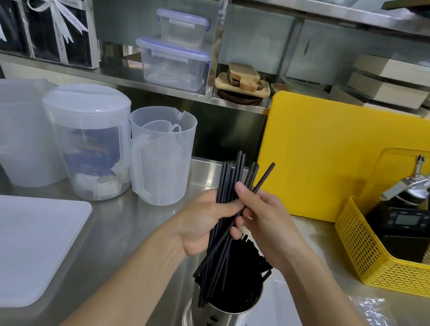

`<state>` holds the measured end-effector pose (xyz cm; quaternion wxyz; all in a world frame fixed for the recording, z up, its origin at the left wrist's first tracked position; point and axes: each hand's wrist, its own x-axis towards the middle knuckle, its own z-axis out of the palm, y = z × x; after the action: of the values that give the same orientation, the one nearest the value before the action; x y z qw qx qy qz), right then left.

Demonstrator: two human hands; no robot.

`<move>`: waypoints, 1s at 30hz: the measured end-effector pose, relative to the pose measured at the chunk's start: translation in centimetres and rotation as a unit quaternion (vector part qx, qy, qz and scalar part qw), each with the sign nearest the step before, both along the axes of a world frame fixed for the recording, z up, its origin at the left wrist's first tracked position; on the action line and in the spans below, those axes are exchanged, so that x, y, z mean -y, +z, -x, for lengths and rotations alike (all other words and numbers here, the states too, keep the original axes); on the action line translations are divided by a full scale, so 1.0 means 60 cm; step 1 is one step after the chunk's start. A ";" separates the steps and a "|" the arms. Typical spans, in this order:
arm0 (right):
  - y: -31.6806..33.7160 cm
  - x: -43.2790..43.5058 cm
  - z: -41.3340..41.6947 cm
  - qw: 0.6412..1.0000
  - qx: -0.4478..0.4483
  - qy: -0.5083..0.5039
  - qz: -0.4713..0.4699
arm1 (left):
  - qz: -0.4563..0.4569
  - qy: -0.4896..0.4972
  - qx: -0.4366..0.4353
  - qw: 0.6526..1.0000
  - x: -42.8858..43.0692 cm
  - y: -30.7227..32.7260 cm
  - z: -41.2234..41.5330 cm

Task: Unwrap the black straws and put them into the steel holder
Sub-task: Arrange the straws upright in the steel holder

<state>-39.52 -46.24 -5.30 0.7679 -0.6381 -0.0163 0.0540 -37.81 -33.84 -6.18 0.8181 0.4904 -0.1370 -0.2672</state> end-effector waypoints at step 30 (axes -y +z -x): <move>0.083 0.045 -0.009 0.974 0.105 0.030 0.201 | 0.037 -0.173 0.008 0.984 -0.023 -0.018 0.003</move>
<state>-39.01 -48.97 -0.31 0.6163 -0.7805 -0.1047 0.0114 -37.99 -32.49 -7.23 0.7761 0.4306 -0.2361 -0.3957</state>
